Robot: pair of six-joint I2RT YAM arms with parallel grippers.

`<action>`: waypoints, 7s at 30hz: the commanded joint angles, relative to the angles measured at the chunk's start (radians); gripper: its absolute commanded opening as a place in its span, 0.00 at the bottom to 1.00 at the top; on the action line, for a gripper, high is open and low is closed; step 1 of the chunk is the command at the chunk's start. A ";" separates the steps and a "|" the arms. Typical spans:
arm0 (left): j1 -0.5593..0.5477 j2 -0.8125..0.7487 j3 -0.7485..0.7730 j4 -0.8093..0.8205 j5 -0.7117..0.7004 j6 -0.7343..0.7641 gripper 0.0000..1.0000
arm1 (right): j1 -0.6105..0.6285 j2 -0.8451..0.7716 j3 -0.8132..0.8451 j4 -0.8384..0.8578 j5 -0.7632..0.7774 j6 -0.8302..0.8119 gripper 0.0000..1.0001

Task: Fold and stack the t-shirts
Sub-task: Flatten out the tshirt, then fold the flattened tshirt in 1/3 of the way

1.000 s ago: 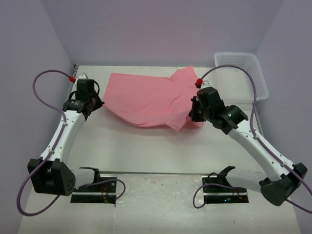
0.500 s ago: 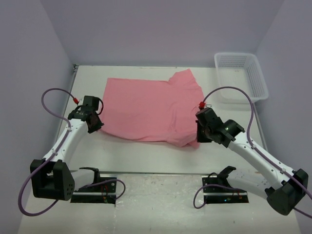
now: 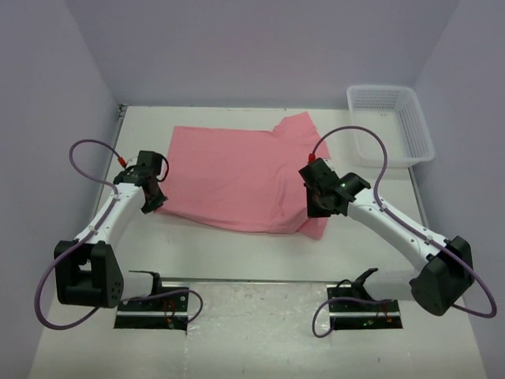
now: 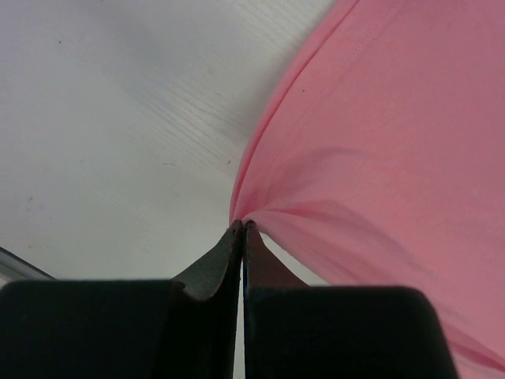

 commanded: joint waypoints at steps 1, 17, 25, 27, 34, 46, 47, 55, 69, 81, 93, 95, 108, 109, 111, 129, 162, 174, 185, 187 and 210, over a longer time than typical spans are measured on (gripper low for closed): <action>0.009 0.017 0.053 0.012 -0.039 -0.014 0.00 | -0.021 0.036 0.065 0.021 0.045 -0.015 0.00; 0.011 0.156 0.134 0.035 -0.048 -0.017 0.00 | -0.175 0.125 0.120 0.053 0.008 -0.106 0.00; 0.011 0.213 0.192 0.032 -0.054 -0.018 0.00 | -0.219 0.199 0.185 0.070 -0.021 -0.139 0.00; 0.011 0.230 0.211 0.032 -0.054 -0.017 0.00 | -0.224 0.228 0.199 0.070 -0.020 -0.144 0.00; 0.011 0.299 0.280 0.032 -0.051 -0.003 0.00 | -0.239 0.297 0.263 0.074 -0.027 -0.150 0.00; 0.011 0.405 0.374 0.024 -0.051 0.009 0.00 | -0.276 0.338 0.301 0.074 -0.024 -0.156 0.00; 0.011 0.417 0.380 0.026 -0.051 0.011 0.00 | -0.279 0.343 0.304 0.074 -0.024 -0.158 0.00; 0.011 0.469 0.433 0.010 -0.048 0.022 0.00 | -0.297 0.378 0.337 0.074 -0.029 -0.161 0.00; 0.011 0.538 0.502 -0.016 -0.048 0.020 0.00 | -0.308 0.436 0.395 0.068 -0.038 -0.166 0.00; 0.011 0.583 0.562 -0.037 -0.040 0.022 0.00 | -0.328 0.464 0.423 0.068 -0.047 -0.169 0.00; 0.011 0.661 0.602 -0.033 -0.039 0.020 0.00 | -0.330 0.547 0.492 0.091 -0.070 -0.181 0.15; 0.011 0.624 0.576 0.027 -0.038 0.046 0.24 | -0.331 0.567 0.515 0.113 -0.052 -0.204 0.48; -0.307 0.292 0.618 -0.182 -0.405 0.000 0.89 | -0.276 0.298 0.554 0.064 -0.118 -0.164 0.99; -0.307 0.246 0.496 -0.086 -0.206 0.023 0.75 | -0.256 0.254 0.474 0.088 -0.100 -0.143 0.95; -0.316 0.135 0.359 0.027 -0.044 0.093 0.31 | -0.209 0.179 0.256 0.160 -0.090 -0.083 0.38; -0.271 0.184 0.194 0.263 0.274 0.118 0.00 | -0.167 0.214 -0.013 0.261 -0.132 0.023 0.00; -0.037 0.521 0.237 0.251 0.244 0.158 0.00 | -0.173 0.280 0.177 0.214 -0.059 -0.072 0.00; 0.060 0.546 0.242 0.221 0.228 0.152 0.00 | -0.176 0.317 0.119 0.226 -0.084 -0.066 0.00; 0.060 0.528 0.249 0.202 0.211 0.141 0.00 | -0.166 0.329 0.001 0.314 -0.181 -0.029 0.00; 0.060 0.520 0.249 0.204 0.213 0.140 0.00 | -0.164 0.346 0.004 0.332 -0.196 -0.031 0.00; 0.066 0.563 0.298 0.139 0.119 0.111 0.00 | -0.141 0.351 -0.133 0.203 -0.003 0.288 0.00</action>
